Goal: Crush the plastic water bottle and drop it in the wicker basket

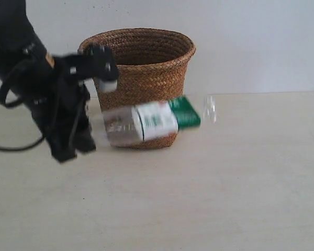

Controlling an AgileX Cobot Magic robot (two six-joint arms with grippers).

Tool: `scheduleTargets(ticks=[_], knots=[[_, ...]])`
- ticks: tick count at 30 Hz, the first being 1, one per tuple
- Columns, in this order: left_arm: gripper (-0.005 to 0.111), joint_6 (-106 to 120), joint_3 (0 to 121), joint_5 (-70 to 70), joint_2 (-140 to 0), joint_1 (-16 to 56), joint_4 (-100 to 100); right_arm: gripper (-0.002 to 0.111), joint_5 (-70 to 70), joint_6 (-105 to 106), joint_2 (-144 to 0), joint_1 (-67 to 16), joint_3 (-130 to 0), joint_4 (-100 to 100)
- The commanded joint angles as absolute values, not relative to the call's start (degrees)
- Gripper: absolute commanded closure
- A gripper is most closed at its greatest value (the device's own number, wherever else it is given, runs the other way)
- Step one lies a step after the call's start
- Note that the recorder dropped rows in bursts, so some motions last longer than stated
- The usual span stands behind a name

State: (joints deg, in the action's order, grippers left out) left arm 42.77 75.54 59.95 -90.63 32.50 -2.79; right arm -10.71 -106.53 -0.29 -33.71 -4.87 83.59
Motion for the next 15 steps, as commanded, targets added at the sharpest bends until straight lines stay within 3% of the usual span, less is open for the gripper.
scheduleTargets(ticks=[1, 5, 7, 9, 15], knots=[[0.059, 33.84, 85.71, 46.24, -86.13, 32.59, 7.63, 0.109, -10.79, -106.14, 0.0, -33.84, -4.65, 84.03], [0.015, 8.56, 95.22, 39.06, -86.78, 32.59, 29.62, 0.109, -10.79, -106.14, 0.0, -33.84, -4.65, 84.03], [0.005, 0.0, 97.24, 45.12, -87.26, 32.59, 36.13, 0.109, -10.79, -106.14, 0.0, -33.84, -4.65, 84.03], [0.0, 1.61, 97.37, 51.12, -87.66, 32.59, 36.49, 0.109, -10.79, -106.14, 0.0, -33.84, -4.65, 84.03], [0.001, 7.91, 97.37, 67.37, -88.05, 32.59, 27.98, 0.109, -10.79, -106.14, 0.0, -33.84, -4.65, 84.03]])
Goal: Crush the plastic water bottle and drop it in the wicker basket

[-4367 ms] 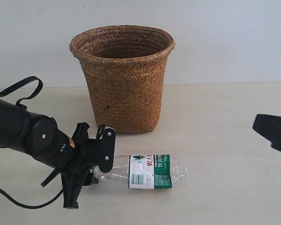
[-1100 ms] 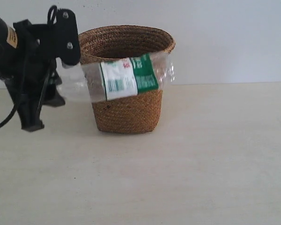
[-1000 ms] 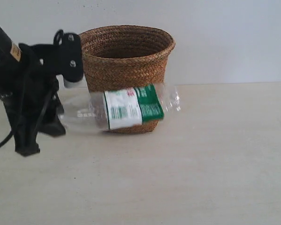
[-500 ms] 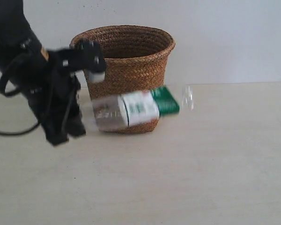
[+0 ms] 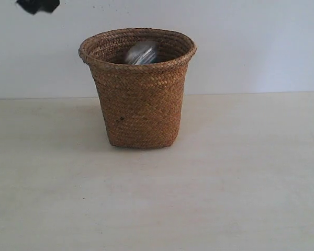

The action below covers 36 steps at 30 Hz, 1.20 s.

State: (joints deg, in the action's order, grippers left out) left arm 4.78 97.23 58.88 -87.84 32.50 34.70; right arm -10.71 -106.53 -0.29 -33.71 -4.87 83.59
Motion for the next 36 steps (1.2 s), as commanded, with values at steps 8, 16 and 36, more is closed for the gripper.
scheduleTargets(ticks=[8, 16, 36], knots=[[0.012, 18.7, 96.83, 69.96, -87.95, 32.59, 8.58, 0.109, -10.79, -106.14, 0.0, -33.84, -4.65, 84.03], [0.057, 18.04, 90.7, 69.96, -87.39, 32.59, 0.42, 0.109, -10.79, -106.14, 0.0, -33.84, -4.65, 84.03], [0.103, 22.08, 58.8, 55.39, -64.58, 32.59, -38.71, 0.109, -10.79, -106.14, 0.0, -33.84, -4.65, 84.03]])
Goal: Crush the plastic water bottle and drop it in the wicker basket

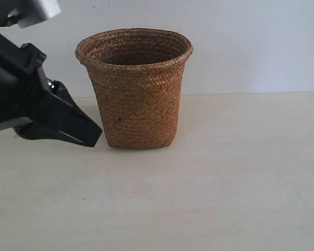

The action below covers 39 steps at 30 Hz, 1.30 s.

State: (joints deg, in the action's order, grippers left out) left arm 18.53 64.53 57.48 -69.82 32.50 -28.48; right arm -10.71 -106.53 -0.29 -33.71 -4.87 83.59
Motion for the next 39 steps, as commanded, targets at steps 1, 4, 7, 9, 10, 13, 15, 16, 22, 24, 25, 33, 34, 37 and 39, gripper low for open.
scheduleTargets(ticks=[1, 4, 7, 9, 10, 13, 15, 16, 22, 24, 25, 33, 34, 37, 39], knots=[[0.103, 22.13, 57.8, 56.26, -62.9, 32.59, -39.87, 0.109, -10.79, -106.14, 0.0, -33.84, -4.65, 84.03], [0.103, 22.13, 56.74, 57.48, -59.86, 32.59, -40.0, 0.109, -10.79, -106.14, 0.0, -33.84, -4.65, 84.03], [0.103, 22.13, 56.74, 56.8, -57.82, 32.59, -39.89, 0.109, -10.79, -106.14, 0.0, -33.84, -4.65, 84.03], [0.103, 22.13, 56.74, 56.8, -57.01, 32.59, -39.89, 0.109, -10.79, -106.14, 0.0, -33.84, -4.65, 84.03], [0.103, 22.13, 56.74, 56.68, -56.54, 32.59, -39.89, 0.109, -10.79, -106.14, 0.0, -33.84, -4.65, 84.03], [0.103, 22.22, 56.74, 55.27, -55.11, 32.59, -39.64, 0.109, -10.79, -106.14, 0.0, -33.84, -4.65, 84.03], [0.103, 22.22, 56.74, 53.46, -53.66, 32.48, -39.05, 0.109, -10.79, -106.14, 0.0, -33.84, -4.65, 84.03], [0.103, 22.48, 56.57, 50.8, -52.4, 32.13, -37.69, 0.109, -10.53, -106.14, 0.0, -33.84, -4.65, 84.03], [0.103, 26.86, 46.28, 21.64, -38.83, 24.71, -37.69, 0.109, -10.81, -106.14, 0.0, -33.84, -4.65, 84.03], [0.103, 26.98, 40.69, 15.39, -33.01, 21.26, -37.69, 0.109, -10.81, -106.14, 0.0, -33.84, -4.65, 84.03], [0.103, 26.98, 37.93, 12.53, -30.33, 19.29, -37.69, 0.109, -10.81, -106.14, 0.0, -33.84, -4.65, 84.03], [0.103, 29.67, 17.01, 6.31, -8.57, 6.58, -35.2, 0.109, -10.81, -106.14, 0.0, -33.84, -4.65, 84.03], [0.103, 29.67, 14.9, 5.73, -6.15, 5.73, -35.08, 0.109, -10.81, -106.14, 0.0, -33.84, -4.65, 84.03], [0.103, 29.67, 8.7, 3.8, 0.0, 4.98, -35.08, 0.109, -10.81, -106.14, 0.0, -33.84, -4.65, 84.03], [0.103, 29.67, 6.58, 2.69, 0.0, 4.98, -34.75, 0.109, -10.81, -106.14, 0.0, -33.84, -4.65, 84.03]])
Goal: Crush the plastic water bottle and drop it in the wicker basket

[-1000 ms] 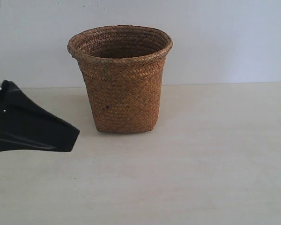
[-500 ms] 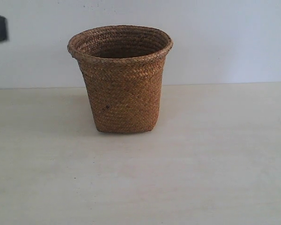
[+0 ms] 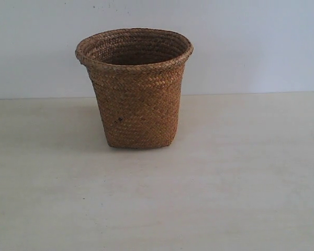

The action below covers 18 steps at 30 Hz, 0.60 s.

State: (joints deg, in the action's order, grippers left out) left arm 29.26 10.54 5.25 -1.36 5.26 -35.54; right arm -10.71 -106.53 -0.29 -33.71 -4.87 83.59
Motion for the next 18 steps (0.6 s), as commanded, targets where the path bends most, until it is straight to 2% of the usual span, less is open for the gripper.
scheduleTargets(ticks=[1, 7, 11, 14, 18], knots=[[0.103, 30.15, 5.3, 1.7, 0.0, 4.98, -33.23, 0.109, -10.89, -106.14, 0.0, -33.84, -4.65, 84.03], [0.103, 28.85, 0.0, -0.48, -0.06, 4.98, -28.11, 0.109, -10.89, -106.14, 0.0, -33.84, -4.65, 84.03], [0.103, 24.7, 0.0, 7.75, 0.0, 4.98, -26.51, 0.109, -10.89, -106.14, 0.0, -33.84, -4.65, 84.03], [0.103, 11.04, 0.0, 16.18, 0.0, 4.59, -14.18, 0.109, -10.89, -106.14, 0.0, -33.84, -4.65, 84.03], [0.103, 1.34, 0.0, 17.77, 0.0, 4.48, -7.95, 0.109, -10.67, -106.14, 0.0, -33.84, -4.65, 84.03]])
